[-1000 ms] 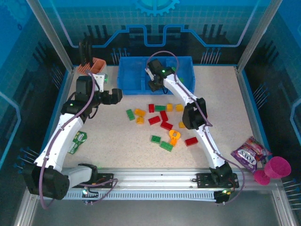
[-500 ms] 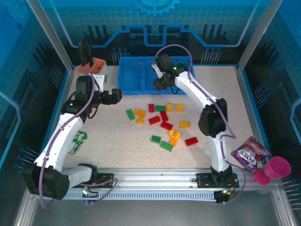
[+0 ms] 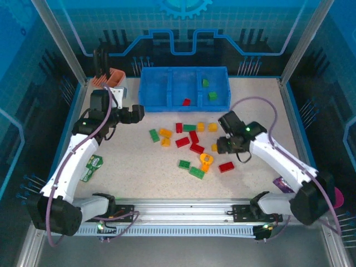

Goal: Sort the legos into containers by color
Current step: Pick up the lego from the bottom-right of the table.

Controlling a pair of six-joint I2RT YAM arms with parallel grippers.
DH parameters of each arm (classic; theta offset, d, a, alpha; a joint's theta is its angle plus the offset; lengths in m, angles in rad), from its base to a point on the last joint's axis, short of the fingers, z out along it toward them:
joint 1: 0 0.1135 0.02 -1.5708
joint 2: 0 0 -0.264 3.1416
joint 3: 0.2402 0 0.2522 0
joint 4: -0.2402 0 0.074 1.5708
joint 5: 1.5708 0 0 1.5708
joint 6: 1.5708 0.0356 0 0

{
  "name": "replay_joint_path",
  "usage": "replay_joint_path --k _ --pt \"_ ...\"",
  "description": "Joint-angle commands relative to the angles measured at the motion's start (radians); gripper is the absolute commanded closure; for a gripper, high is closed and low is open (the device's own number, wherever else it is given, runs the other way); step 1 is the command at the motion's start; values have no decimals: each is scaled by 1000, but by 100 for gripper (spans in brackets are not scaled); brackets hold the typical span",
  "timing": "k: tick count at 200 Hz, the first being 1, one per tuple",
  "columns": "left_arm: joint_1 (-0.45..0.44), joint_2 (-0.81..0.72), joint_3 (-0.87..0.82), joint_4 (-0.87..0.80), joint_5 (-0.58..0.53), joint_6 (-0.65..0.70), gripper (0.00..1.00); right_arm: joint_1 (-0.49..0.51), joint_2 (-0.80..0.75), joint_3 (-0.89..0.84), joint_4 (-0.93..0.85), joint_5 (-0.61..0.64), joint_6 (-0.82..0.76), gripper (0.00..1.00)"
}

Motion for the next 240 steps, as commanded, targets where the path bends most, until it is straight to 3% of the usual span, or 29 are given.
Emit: replay_joint_path --k 1,31,81,108,142,240 --pt "-6 -6 37 -24 6 -24 1 -12 -118 -140 -34 -36 333 39" --pt "-8 -7 35 -22 8 -27 1 53 -284 -289 -3 68 675 35" --pt "-8 -8 36 -25 3 -28 1 70 -320 -364 178 37 885 31" --pt "-8 -16 36 -24 -3 -24 1 63 -260 -396 260 -22 978 31" --pt "-8 -21 30 -14 2 -26 1 59 -143 -353 273 -68 1020 31" --pt "-6 -18 22 -11 -9 -16 1 -4 -40 -408 365 -124 1054 27"
